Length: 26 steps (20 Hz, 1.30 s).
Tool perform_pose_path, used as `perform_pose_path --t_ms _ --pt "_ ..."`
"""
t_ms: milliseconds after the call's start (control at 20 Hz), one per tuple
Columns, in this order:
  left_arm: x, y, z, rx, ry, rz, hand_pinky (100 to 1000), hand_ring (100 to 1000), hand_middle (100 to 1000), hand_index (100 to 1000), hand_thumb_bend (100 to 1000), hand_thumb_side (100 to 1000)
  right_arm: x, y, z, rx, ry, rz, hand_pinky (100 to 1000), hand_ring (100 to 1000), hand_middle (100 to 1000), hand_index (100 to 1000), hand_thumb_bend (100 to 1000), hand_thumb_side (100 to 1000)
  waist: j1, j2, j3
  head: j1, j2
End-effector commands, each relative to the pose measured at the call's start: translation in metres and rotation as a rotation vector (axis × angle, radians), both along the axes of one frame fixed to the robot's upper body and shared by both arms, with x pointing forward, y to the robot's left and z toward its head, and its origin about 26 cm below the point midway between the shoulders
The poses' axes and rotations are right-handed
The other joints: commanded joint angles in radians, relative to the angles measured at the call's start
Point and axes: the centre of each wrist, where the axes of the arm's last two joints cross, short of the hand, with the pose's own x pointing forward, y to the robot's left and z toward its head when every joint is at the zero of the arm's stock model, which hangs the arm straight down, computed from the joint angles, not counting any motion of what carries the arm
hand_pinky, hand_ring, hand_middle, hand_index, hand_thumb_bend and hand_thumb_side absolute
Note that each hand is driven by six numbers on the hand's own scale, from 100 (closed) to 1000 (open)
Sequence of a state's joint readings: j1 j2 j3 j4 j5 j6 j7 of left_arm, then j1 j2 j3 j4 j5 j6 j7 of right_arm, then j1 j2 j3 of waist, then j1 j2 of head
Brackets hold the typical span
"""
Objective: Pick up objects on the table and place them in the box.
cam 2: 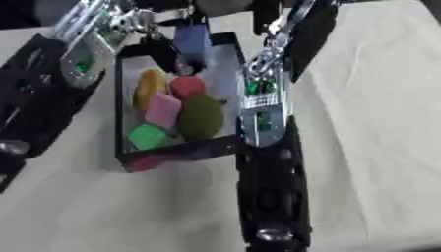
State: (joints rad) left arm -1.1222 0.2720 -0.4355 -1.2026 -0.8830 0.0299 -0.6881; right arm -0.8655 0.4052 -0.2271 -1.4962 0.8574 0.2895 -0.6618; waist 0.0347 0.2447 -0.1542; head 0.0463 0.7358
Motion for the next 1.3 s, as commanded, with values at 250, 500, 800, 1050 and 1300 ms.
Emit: perform_pose_path --t_ms 250,500,800,1050,1300 --pt "0.009 0.007 -0.001 0.039 0.0 0.0 885 885 848 926 798 543 -0.003 0.001 0.012 0.007 -0.037 0.0 834 730 742 818 100 697 0.011 -0.016 0.004 -0.002 -0.013" --pt "0.006 0.012 0.007 0.06 -0.054 0.006 889 919 905 1000 1000 892 -0.003 0.001 0.012 0.007 -0.037 0.0 833 729 741 818 100 696 0.01 -0.02 0.008 -0.006 -0.013" --pt "-0.006 0.028 0.025 -0.09 -0.188 0.03 850 893 884 989 966 853 -0.003 -0.001 0.01 0.007 -0.039 -0.006 833 730 742 818 100 690 0.008 -0.029 0.017 -0.02 -0.007" --pt "-0.041 0.078 0.064 -0.526 -0.32 -0.06 732 784 754 883 567 645 -0.003 -0.011 0.013 -0.009 -0.071 -0.036 836 743 752 826 100 662 -0.002 -0.068 0.069 -0.077 0.027" --pt "-0.062 0.144 0.085 -0.948 -0.483 -0.043 733 821 817 910 548 633 -0.01 -0.019 0.018 -0.061 -0.141 -0.053 863 789 780 844 100 641 -0.01 -0.138 0.124 -0.134 0.034"
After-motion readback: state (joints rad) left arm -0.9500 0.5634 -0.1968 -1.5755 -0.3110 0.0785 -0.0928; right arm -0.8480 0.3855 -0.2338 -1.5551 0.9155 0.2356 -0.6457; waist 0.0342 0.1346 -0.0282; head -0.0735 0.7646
